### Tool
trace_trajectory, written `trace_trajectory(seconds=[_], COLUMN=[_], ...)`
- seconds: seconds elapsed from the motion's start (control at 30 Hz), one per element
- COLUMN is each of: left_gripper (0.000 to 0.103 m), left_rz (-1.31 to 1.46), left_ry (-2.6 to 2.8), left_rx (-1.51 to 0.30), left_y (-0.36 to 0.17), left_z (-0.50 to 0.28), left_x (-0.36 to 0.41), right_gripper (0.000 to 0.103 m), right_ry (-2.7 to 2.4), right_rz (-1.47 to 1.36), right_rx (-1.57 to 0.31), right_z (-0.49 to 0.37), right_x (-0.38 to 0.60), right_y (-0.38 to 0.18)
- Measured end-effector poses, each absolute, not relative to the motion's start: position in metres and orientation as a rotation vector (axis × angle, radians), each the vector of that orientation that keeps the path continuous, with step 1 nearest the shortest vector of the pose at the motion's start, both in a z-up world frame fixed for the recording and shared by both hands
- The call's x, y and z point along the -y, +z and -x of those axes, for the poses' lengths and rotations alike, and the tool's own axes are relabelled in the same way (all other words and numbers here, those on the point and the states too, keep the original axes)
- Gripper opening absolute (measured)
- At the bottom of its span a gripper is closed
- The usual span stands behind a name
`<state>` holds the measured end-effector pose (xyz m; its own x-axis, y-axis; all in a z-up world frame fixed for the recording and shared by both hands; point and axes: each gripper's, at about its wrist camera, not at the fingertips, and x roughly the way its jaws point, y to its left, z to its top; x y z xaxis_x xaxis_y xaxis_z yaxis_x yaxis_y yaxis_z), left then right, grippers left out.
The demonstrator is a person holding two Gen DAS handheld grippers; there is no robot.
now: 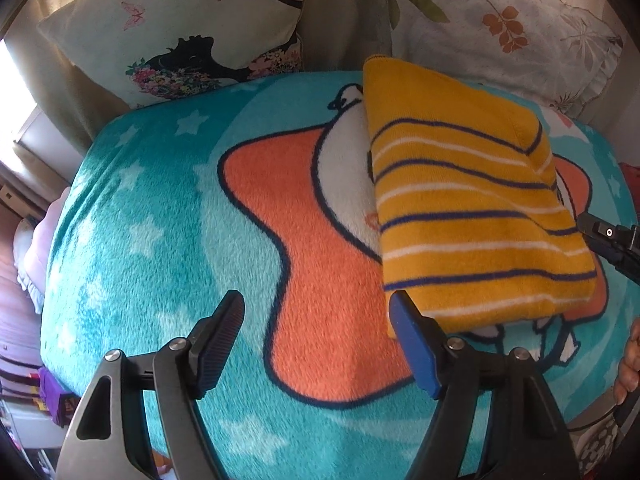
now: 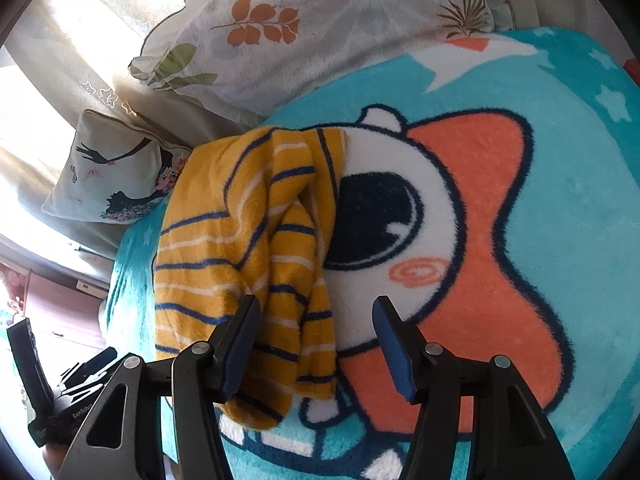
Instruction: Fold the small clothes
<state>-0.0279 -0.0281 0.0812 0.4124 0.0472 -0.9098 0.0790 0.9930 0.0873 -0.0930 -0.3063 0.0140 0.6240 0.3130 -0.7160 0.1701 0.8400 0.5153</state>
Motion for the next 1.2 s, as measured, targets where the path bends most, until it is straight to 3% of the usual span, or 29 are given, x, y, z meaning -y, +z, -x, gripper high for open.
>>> trace_trajectory(seconds=[0.97,1.03,1.1,1.2], left_gripper=[0.074,0.081,0.086,0.086], left_rz=[-0.067,0.020,0.078,0.154], left_ry=[-0.177,-0.236,-0.277,-0.375], left_rx=[-1.149,-1.118,-1.078,-1.085], left_y=[0.076,0.079,0.079,0.067], left_z=[-0.012,-0.020,-0.029,-0.052], left_x=[-0.017,-0.021,-0.022,-0.016], right_gripper=[0.068,0.068,0.077,0.079], right_ry=[-0.057,-0.044,-0.023,-0.001], right_rz=[-0.643,-0.648,-0.664,-0.689], right_rx=[-0.881,-0.872,-0.860,-0.862], right_z=[0.088,0.082,0.075,0.055], right_x=[0.285,0.288,0.293,0.302], right_y=[0.016,0.018,0.019,0.015])
